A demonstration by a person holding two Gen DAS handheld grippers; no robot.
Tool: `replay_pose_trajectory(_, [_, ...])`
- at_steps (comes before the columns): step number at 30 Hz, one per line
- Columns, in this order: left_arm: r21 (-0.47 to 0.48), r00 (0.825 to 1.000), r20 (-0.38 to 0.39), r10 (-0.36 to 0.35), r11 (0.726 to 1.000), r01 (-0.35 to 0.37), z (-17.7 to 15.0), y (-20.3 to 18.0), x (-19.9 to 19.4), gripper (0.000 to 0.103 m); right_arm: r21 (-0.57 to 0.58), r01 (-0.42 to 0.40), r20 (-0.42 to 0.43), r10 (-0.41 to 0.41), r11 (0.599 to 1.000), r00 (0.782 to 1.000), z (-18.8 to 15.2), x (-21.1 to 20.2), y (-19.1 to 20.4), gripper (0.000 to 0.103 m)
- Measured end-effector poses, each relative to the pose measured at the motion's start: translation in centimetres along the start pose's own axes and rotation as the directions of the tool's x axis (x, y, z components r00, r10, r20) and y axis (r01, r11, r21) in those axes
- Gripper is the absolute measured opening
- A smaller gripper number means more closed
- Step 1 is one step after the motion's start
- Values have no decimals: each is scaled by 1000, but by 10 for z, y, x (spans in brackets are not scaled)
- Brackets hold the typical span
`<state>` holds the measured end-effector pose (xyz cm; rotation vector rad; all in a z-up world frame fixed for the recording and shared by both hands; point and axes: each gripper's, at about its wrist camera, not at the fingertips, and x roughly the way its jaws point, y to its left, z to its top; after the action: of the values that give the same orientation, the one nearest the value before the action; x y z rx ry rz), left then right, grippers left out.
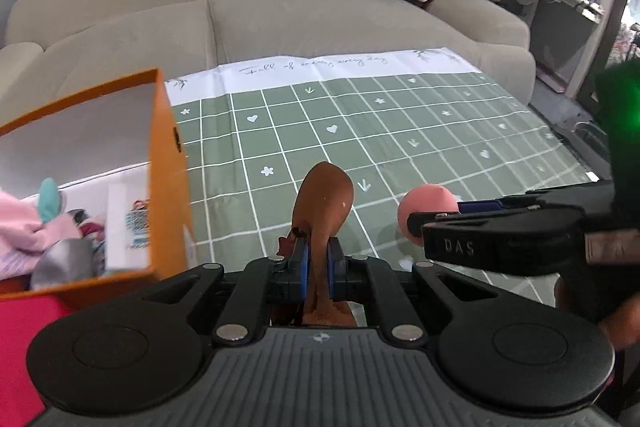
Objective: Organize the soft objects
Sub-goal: 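Grasp the pink ball with the right tool while the left tool holds the cloth, then lift the brown cloth and pink ball and carry both over the shoebox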
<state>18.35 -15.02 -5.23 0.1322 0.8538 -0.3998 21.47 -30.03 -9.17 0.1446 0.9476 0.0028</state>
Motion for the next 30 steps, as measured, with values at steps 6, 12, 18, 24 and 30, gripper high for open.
replay_pose_trajectory(6, [-9, 999, -4, -49, 999, 49, -13, 9, -51, 9, 66, -30, -55, 34, 997, 998, -23, -46, 17, 39])
replay_pose_trajectory(12, [-26, 995, 17, -102, 994, 102, -35, 19, -95, 9, 64, -49, -86, 54, 997, 995, -56, -85, 32, 40])
replay_pose_trajectory(18, [-52, 992, 20, -125, 991, 126, -57, 26, -130, 9, 20, -49, -82, 51, 999, 995, -79, -121, 50, 40])
replay_pose_trajectory(24, [-64, 991, 16, -131, 989, 132, -76, 35, -157, 9, -23, -53, -111, 50, 998, 993, -103, -143, 65, 40])
replay_pose_trajectory(30, [-111, 991, 9, -136, 984, 137, -92, 48, -179, 9, -80, -85, -126, 75, 993, 989, -119, -163, 87, 41])
